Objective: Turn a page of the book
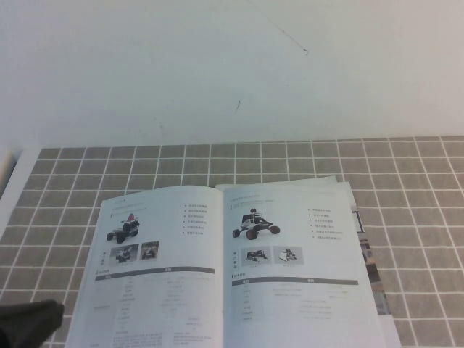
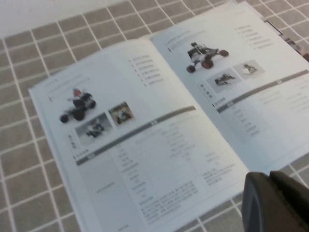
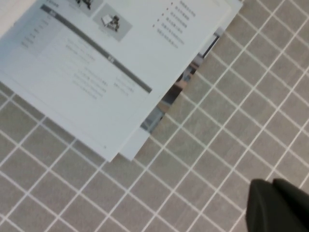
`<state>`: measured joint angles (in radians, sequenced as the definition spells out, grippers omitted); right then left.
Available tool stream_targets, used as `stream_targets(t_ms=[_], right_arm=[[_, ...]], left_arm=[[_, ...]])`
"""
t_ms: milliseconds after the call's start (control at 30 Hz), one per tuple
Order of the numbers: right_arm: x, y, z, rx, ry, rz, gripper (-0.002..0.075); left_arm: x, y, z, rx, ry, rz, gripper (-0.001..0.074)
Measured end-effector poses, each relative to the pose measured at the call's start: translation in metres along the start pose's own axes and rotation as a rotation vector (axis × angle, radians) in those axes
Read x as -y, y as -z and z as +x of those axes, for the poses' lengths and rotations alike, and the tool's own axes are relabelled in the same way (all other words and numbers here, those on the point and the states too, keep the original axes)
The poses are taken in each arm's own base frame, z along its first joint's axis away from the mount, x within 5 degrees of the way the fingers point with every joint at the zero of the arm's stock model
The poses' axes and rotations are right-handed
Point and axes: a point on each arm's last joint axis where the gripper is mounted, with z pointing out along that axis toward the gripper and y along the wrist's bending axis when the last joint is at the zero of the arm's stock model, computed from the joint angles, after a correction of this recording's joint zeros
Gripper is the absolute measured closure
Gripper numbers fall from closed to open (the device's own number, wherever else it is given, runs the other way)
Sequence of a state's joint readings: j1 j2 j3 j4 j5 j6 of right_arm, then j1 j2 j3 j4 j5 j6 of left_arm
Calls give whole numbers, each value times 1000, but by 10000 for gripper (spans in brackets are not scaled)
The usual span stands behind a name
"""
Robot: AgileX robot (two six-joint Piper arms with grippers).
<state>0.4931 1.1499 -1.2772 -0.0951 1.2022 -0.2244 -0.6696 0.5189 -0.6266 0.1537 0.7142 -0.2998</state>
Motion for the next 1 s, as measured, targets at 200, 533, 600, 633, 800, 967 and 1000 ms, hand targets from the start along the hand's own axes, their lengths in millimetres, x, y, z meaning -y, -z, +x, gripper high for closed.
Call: stream_targets(t_ms=[200, 533, 600, 633, 800, 967, 1000], right_arm=[[-18, -19, 58, 31, -37, -14, 727], [-45, -56, 145, 206, -101, 0, 728], [-48, -58, 155, 227, -107, 4, 728], [-49, -58, 158, 239, -113, 2, 728], [-52, -59, 164, 262, -161, -12, 728], [-52, -59, 164, 265, -168, -19, 728], [-52, -59, 164, 265, -170, -20, 728]], left_arm=[[0, -14, 35, 21, 42, 57, 738], [1, -30, 52, 105, 59, 102, 738], [1, -31, 52, 118, 59, 106, 738], [2, -31, 52, 124, 59, 108, 738], [2, -31, 52, 137, 60, 111, 738], [2, -31, 52, 138, 60, 112, 738], [2, -31, 52, 138, 60, 112, 738]])
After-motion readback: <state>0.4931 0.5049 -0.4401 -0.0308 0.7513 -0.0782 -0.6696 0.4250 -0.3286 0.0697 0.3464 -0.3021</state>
